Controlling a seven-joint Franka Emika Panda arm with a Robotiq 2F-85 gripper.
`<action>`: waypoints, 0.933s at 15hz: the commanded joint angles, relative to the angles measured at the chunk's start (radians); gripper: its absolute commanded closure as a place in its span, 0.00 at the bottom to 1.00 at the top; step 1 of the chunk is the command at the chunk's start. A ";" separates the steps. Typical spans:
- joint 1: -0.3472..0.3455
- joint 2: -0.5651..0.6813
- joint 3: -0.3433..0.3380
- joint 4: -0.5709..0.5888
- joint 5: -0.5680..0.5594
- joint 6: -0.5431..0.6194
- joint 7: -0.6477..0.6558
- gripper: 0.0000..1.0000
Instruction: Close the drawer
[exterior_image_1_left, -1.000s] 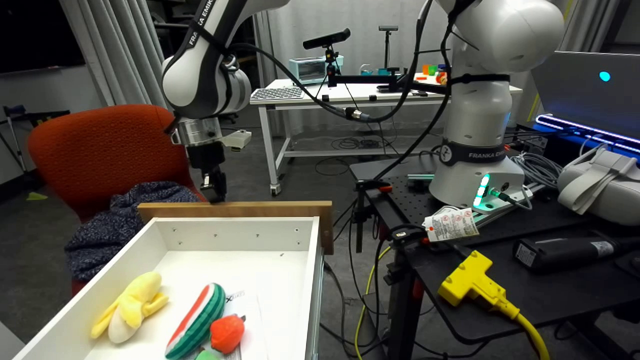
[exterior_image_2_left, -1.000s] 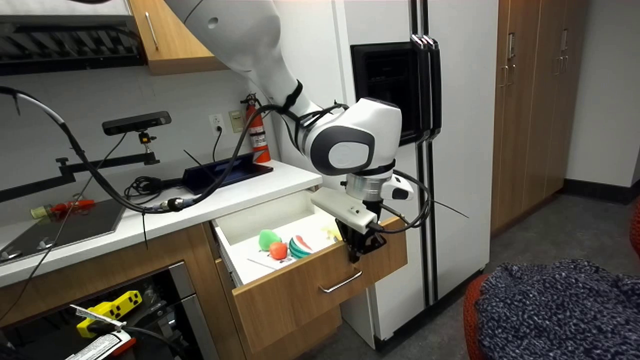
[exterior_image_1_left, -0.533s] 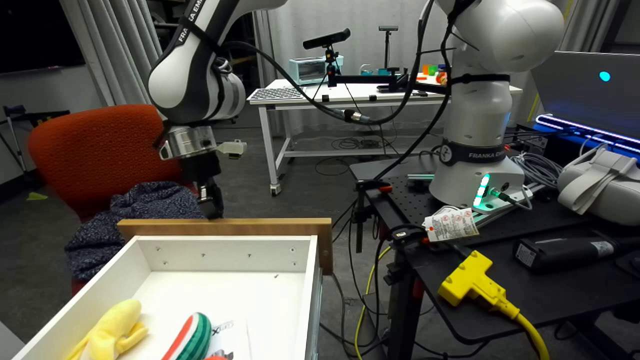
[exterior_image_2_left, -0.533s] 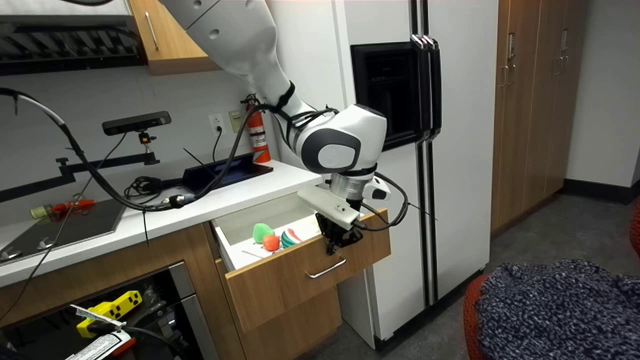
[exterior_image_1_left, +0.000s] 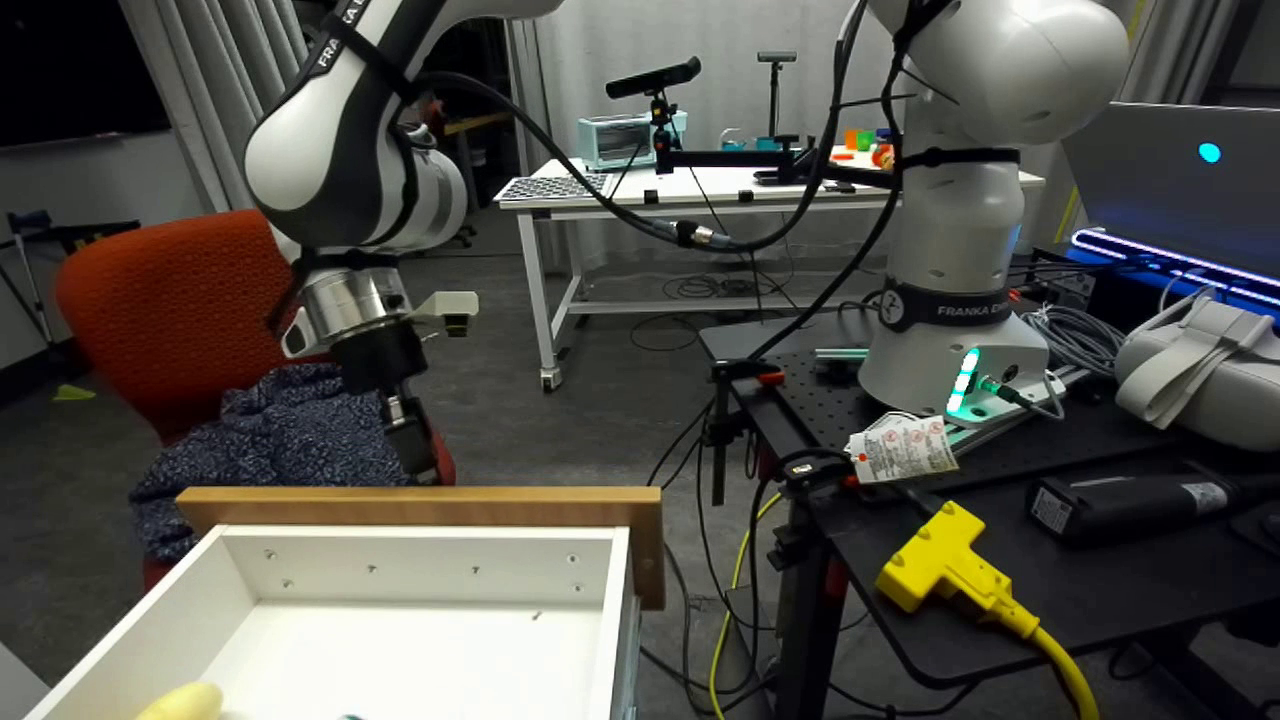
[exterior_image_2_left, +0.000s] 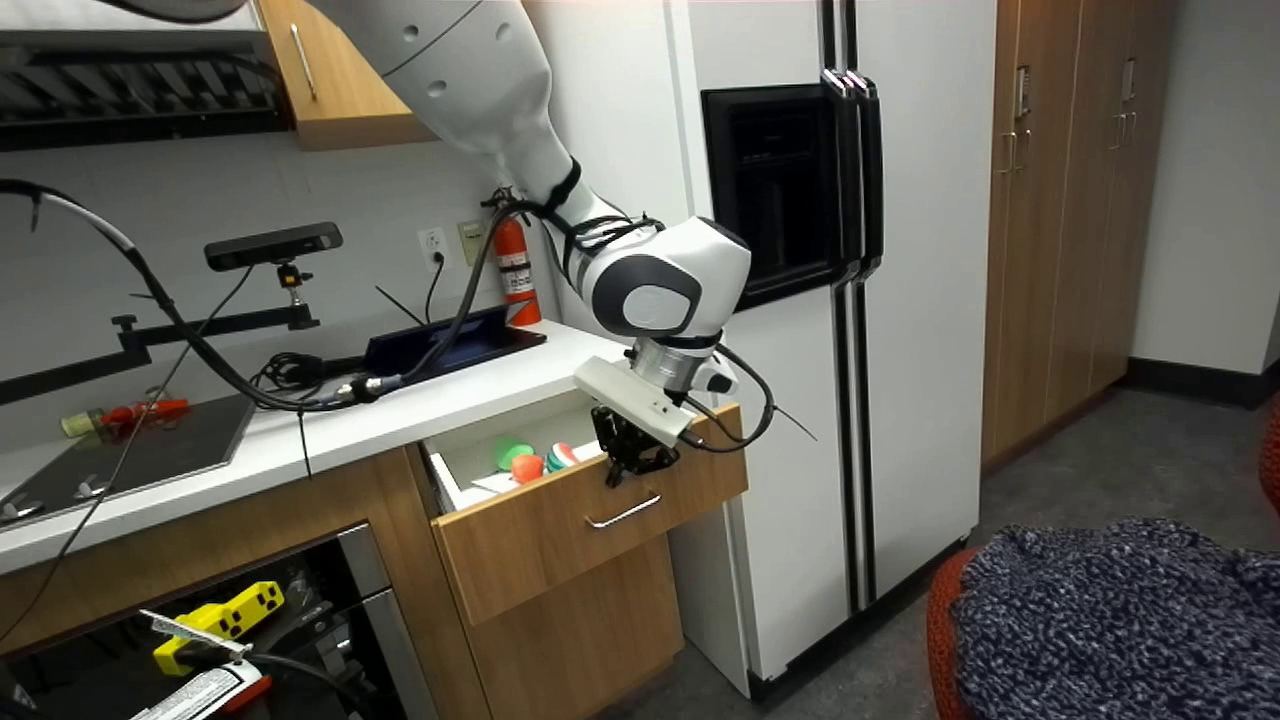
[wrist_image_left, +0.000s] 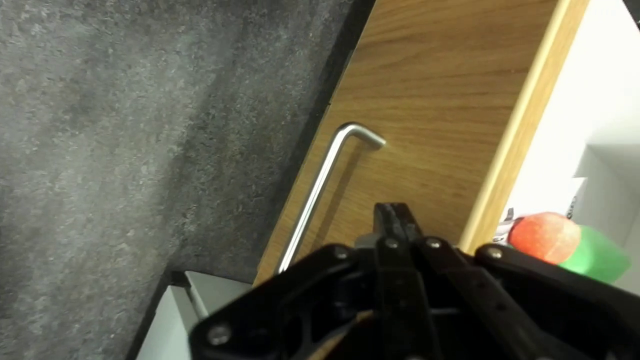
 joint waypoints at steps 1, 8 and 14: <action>0.026 0.053 0.018 0.092 0.057 -0.111 -0.057 1.00; 0.098 0.143 0.028 0.223 0.086 -0.215 -0.037 1.00; 0.138 0.202 0.046 0.308 0.100 -0.250 -0.035 1.00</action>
